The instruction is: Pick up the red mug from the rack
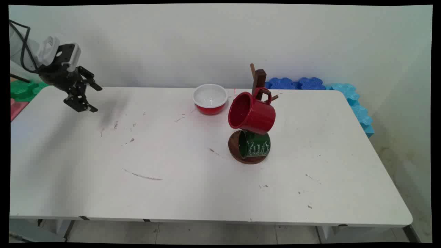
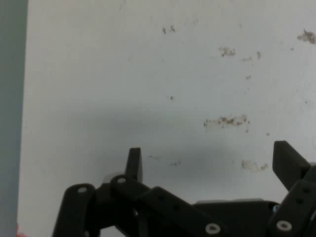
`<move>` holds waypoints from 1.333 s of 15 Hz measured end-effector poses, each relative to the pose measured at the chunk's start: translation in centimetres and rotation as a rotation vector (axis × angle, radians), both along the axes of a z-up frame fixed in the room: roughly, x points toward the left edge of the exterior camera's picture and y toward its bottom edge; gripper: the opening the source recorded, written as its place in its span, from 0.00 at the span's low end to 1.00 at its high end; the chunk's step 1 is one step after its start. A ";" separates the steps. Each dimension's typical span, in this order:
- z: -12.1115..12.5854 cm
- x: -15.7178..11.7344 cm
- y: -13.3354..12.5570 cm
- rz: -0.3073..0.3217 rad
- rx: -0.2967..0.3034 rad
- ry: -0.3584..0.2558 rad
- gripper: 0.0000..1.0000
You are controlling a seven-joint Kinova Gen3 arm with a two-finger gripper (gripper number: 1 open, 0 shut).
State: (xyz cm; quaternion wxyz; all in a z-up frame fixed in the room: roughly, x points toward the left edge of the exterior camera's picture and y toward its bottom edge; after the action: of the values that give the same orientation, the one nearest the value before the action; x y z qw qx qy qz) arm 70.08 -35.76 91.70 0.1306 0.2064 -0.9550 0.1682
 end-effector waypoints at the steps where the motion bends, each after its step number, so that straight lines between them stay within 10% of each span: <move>1: 0.2 -0.1 -0.1 0.006 -0.003 0.005 1.00; 20: 5.0 -7.4 1.2 0.020 -0.049 0.168 1.00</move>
State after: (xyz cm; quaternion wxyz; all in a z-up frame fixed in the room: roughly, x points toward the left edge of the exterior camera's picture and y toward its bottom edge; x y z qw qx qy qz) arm 62.63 -34.53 96.72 0.2135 0.2259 -0.9342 0.1750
